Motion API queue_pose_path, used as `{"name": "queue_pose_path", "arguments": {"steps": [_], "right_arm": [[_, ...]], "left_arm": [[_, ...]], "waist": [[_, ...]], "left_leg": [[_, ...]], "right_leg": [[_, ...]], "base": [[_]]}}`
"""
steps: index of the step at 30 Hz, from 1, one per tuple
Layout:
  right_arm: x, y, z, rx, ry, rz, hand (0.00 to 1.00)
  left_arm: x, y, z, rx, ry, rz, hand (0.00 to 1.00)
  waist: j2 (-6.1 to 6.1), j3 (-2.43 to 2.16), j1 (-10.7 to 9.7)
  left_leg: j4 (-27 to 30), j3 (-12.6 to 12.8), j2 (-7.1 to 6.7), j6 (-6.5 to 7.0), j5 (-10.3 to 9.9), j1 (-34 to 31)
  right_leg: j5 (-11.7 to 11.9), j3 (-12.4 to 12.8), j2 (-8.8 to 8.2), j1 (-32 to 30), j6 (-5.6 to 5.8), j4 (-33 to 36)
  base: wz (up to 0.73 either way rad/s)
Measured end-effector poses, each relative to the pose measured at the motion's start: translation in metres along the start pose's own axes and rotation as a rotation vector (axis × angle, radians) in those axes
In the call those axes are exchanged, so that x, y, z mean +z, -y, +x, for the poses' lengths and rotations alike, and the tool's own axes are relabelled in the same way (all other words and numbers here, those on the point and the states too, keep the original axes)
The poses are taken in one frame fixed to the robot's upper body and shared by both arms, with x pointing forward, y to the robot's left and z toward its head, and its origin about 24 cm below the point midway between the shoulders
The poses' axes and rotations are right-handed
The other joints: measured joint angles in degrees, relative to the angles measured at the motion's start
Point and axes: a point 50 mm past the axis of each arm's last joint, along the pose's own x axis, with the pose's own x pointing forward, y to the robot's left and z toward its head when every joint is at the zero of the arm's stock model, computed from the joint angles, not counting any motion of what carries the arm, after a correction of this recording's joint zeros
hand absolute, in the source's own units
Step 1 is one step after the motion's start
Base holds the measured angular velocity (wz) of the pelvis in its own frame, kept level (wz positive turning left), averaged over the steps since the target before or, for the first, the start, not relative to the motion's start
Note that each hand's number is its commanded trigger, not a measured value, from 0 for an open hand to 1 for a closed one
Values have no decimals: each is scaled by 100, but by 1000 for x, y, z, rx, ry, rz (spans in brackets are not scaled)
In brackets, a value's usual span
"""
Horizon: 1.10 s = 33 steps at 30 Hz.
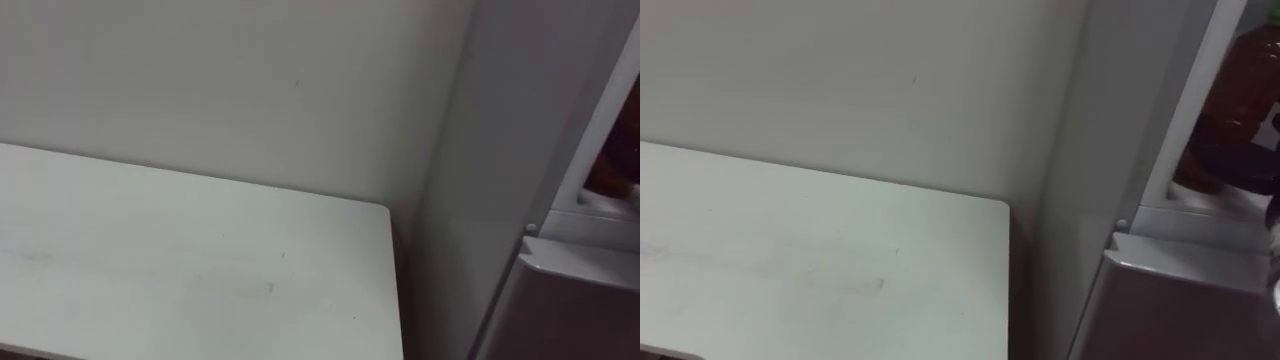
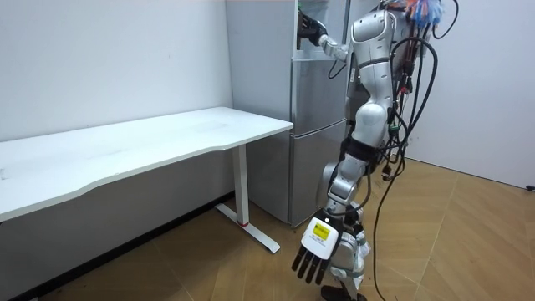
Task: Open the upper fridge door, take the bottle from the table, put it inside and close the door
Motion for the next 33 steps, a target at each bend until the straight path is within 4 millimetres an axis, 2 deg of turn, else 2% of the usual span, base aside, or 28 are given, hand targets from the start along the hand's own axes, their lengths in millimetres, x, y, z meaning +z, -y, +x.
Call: {"name": "queue_pose_path", "arguments": {"steps": [7, 11, 22, 23, 24, 26, 33], "right_arm": [[7, 0, -11, 9, 34, 32, 0], [4, -2, -14, -1, 23, 62, 0], [6, -5, -18, 11, 28, 88, 0], [6, -6, -19, 11, 29, 91, 0], [7, -6, -19, 11, 30, 97, 0], [9, -8, -21, 5, 39, 127, 0], [14, -6, -22, -14, 59, 139, 0]], "left_arm": [[1, 0, 0, -1, 2, 0, 0], [0, 1, 0, -4, 1, 0, 0], [1, 5, -1, -10, 3, -14, 0], [1, 5, -1, -8, 4, -16, 0], [1, 4, -1, -6, 3, -16, 0], [0, 4, -1, -4, 0, -15, 0], [-2, 5, -2, 14, 2, -26, 0]], "waist": [[45, 2, -12], [49, 5, -12], [119, 35, -76], [91, 18, -102], [104, 26, -118], [100, 16, -172], [109, -26, -173]], "left_leg": [[4, -4, 0, 0, 0, 12], [5, -1, -2, 0, 0, 33], [-5, 3, -2, 1, 0, 95], [-12, 3, -2, 1, -1, 99], [-13, 3, -2, 1, -1, 98], [-14, 4, -1, 1, -1, 99], [-20, 38, -1, 1, 0, 112]], "right_leg": [[0, 0, -1, 19, 0, 0], [0, 2, -5, 36, 0, 6], [3, 7, -2, 95, -2, -3], [3, 13, 0, 93, -2, -6], [3, 14, 1, 92, -2, -9], [3, 21, 3, 89, -2, -10], [4, 96, 15, 79, -1, -7]], "base": [[0], [0], [0], [0], [0], [0], [-1]]}}
